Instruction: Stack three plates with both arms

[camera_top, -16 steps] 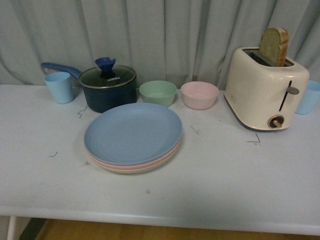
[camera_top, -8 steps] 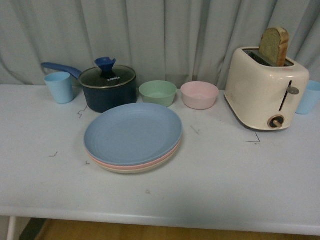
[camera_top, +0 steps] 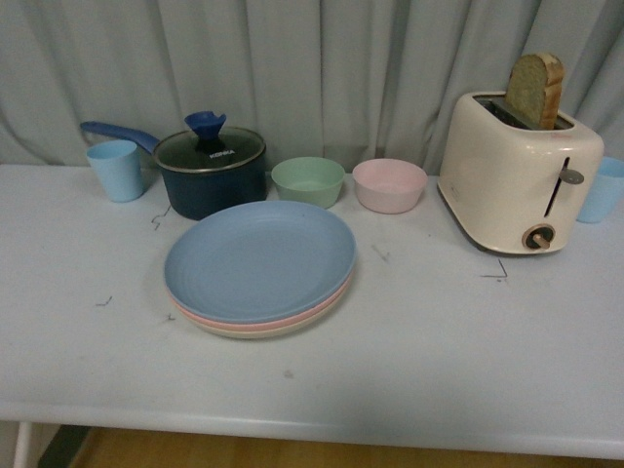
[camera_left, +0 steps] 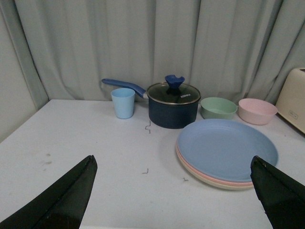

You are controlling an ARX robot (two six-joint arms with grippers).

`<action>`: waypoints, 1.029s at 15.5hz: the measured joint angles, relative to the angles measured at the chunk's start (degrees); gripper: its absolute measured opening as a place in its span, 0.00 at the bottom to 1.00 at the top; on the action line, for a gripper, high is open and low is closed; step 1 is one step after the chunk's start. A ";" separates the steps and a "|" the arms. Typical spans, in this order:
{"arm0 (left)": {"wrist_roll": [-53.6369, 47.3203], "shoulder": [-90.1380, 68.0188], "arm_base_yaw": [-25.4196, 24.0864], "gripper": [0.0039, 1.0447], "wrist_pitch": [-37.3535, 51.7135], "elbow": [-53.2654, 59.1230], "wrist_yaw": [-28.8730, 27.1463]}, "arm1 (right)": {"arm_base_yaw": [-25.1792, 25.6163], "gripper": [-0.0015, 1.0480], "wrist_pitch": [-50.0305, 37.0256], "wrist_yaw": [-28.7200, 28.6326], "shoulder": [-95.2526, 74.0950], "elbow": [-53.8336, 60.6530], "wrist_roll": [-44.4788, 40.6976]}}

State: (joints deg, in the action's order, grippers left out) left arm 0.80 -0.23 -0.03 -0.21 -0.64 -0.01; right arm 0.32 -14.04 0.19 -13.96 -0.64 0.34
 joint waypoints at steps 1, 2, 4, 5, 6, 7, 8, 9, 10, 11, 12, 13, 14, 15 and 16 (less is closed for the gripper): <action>-0.02 0.00 0.00 0.94 0.00 0.00 0.00 | 0.00 0.02 0.92 0.00 0.94 0.00 0.00; 0.00 0.00 0.00 0.94 0.00 0.00 0.00 | 0.00 0.02 1.95 0.00 1.99 0.00 0.00; -0.02 0.00 0.00 0.94 0.00 0.00 0.00 | 0.00 0.02 3.41 0.00 3.41 0.00 0.00; 0.00 0.00 0.00 0.94 0.00 0.00 0.00 | 0.00 0.02 4.22 0.00 4.17 0.00 0.00; -0.02 0.00 0.00 0.94 0.00 0.00 0.02 | 0.00 0.02 10.62 0.00 8.17 -0.02 0.00; 0.00 0.00 0.00 0.94 -0.02 0.00 0.00 | 0.00 0.02 13.49 -0.17 13.94 -0.02 -0.02; 0.00 0.00 0.00 0.94 0.02 0.00 0.02 | 0.00 0.02 13.86 -0.15 13.75 -0.11 0.00; 0.00 0.00 0.00 0.94 0.04 0.00 -0.02 | 0.00 0.02 14.82 -0.17 13.79 -0.02 -0.02; 0.00 0.00 0.00 0.94 0.00 0.00 0.00 | 0.00 0.02 14.19 -0.17 13.84 -0.02 -0.02; 0.00 0.00 0.00 0.94 0.00 0.00 0.00 | 0.00 0.02 14.25 -0.17 13.81 -0.02 -0.02; 0.00 0.00 0.00 0.94 0.02 0.00 0.00 | 0.00 0.02 14.23 -0.17 13.81 -0.02 -0.02; 0.00 0.00 0.00 0.94 0.02 0.00 0.00 | 0.00 0.04 14.23 -0.17 13.81 -0.02 -0.11; 0.00 0.00 0.00 0.94 0.02 0.00 0.00 | 0.00 0.16 14.23 -0.17 13.81 -0.02 -0.11; 0.00 0.00 0.00 0.94 0.02 0.00 0.00 | 0.00 0.28 14.23 -0.17 13.81 -0.02 -0.11; 0.00 0.00 0.00 0.94 0.02 0.00 0.00 | 0.00 0.41 14.23 -0.17 13.81 -0.02 -0.11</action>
State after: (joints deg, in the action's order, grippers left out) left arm 0.80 -0.23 -0.03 -0.19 -0.64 -0.01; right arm 0.32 0.19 0.01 -0.14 -0.67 0.23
